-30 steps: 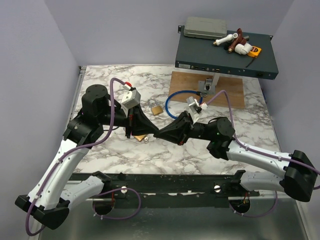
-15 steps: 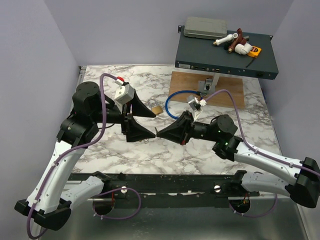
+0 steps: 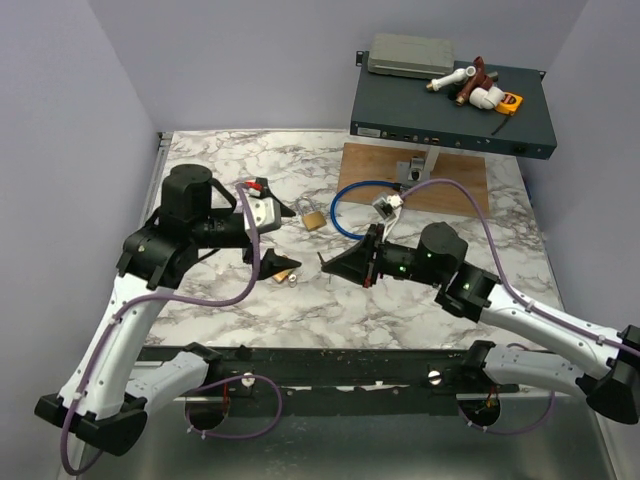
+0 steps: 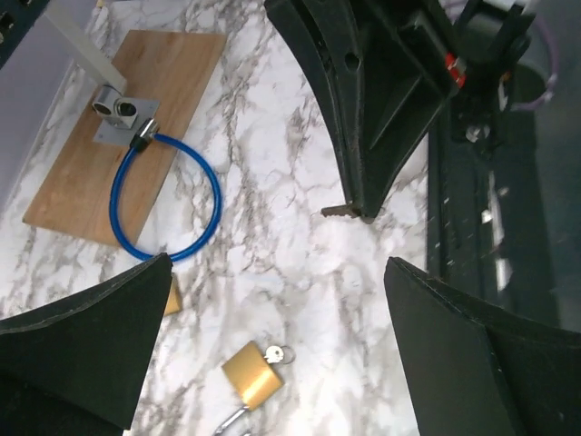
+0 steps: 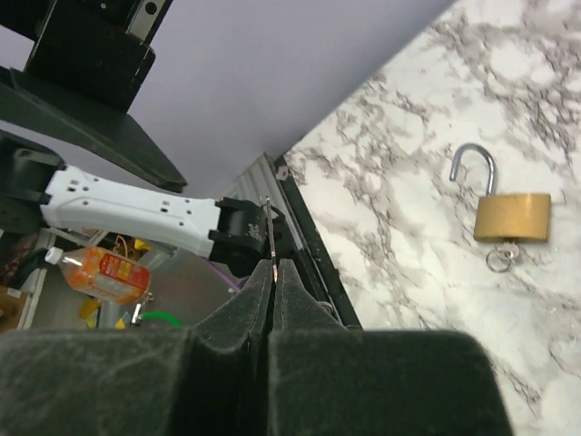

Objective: Unlock with the key
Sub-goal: Pick up the key from the center of the board.

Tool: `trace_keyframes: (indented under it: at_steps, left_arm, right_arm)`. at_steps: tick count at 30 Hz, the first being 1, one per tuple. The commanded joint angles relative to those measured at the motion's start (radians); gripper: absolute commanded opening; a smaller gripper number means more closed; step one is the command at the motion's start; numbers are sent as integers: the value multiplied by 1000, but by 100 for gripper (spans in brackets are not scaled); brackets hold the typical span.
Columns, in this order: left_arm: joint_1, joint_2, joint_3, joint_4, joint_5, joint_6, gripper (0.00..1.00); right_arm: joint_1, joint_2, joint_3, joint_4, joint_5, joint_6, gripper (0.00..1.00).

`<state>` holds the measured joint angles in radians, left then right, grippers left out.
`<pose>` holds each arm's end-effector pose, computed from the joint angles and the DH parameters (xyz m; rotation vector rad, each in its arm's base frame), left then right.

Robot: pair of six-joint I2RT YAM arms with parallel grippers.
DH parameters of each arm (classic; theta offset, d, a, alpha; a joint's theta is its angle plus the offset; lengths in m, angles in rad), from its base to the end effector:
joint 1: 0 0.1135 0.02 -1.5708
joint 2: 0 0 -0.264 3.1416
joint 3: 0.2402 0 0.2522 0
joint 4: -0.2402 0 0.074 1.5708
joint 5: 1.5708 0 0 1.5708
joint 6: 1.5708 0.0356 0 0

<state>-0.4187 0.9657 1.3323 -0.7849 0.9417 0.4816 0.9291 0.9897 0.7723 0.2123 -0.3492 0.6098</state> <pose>0.1379 -0.0929 0.4359 1.3261 1.3687 -0.8836 0.1307 0.1953 0.3394 -0.5832 1.6840 1.4374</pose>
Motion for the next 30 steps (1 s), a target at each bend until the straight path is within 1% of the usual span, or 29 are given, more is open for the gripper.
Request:
trace_keyframes:
  at_steps: [1, 3, 7, 9, 12, 17, 21, 23, 25, 28, 29, 30]
  left_arm:
    - [-9, -2, -66, -67, 12, 364, 99]
    - [-52, -55, -125, -44, -50, 517, 98]
    - [-103, -204, -291, 39, -149, 885, 98]
    - [-110, -268, -368, 119, -164, 981, 99]
    - [-119, -331, -468, 270, -165, 1061, 98]
    - [-137, -379, -540, 336, -162, 1195, 98]
    - [-143, -401, -596, 384, -166, 1261, 99]
    - [-142, -405, -599, 372, -161, 1280, 97]
    - [-144, -416, -609, 349, -146, 1336, 94]
    - [-145, -443, -664, 380, -136, 1428, 88]
    - [-147, -449, -683, 401, -140, 1429, 88]
    - [-147, -454, -692, 434, -148, 1393, 89]
  right_arm:
    - [-16, 74, 56, -169, -39, 23, 1]
    - [-28, 108, 78, -175, -113, 44, 1]
    - [-70, 156, 129, -180, -253, 84, 1]
    - [-89, 179, 155, -180, -335, 107, 1]
    - [-99, 212, 185, -182, -426, 142, 1]
    - [-101, 256, 203, -150, -521, 191, 1]
    - [-100, 265, 207, -146, -530, 200, 1]
    - [-101, 265, 205, -135, -534, 207, 1]
    - [-100, 271, 206, -126, -534, 217, 1]
    - [-101, 285, 214, -106, -534, 231, 1]
    - [-100, 289, 220, -105, -530, 230, 1]
    - [-101, 290, 223, -107, -522, 228, 1]
